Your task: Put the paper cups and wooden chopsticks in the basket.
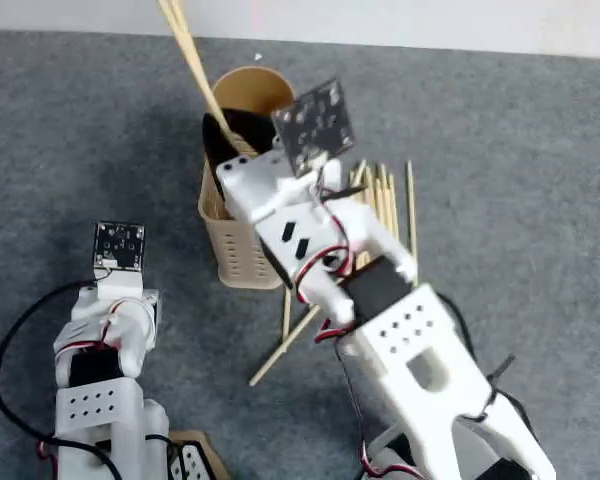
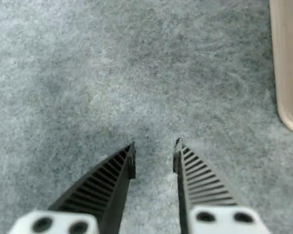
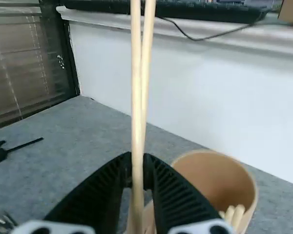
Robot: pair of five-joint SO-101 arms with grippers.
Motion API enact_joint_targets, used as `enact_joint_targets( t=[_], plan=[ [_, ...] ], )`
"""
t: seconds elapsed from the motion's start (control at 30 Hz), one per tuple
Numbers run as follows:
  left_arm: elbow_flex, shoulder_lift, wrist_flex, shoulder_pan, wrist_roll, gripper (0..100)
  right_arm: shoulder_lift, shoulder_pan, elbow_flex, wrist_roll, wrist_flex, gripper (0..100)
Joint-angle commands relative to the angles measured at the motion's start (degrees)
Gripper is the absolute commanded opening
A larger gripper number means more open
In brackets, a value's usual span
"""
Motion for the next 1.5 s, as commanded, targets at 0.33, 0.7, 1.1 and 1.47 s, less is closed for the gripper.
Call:
enact_joint_targets(
  t=[0.33, 0.7, 1.1, 1.47],
  plan=[
    [0.0, -0.4, -1.1, 0.3, 0.3, 16, -1.5, 1.3, 16.0, 0.2, -15.9, 2.9],
    [0.0, -0.4, -1.1, 0.4, 0.3, 16, -1.5, 1.7, 15.5, 0.2, -11.7, 19.0],
    [0.0, -0.4, -1.1, 0.5, 0.3, 16, -10.5, 21.5, -12.6, 2.5, 40.6, 6.9],
    [0.0, -0.4, -0.9, 0.5, 0.3, 16, 10.4, 38.0, -1.5, 19.6, 44.3, 7.0]
  ],
)
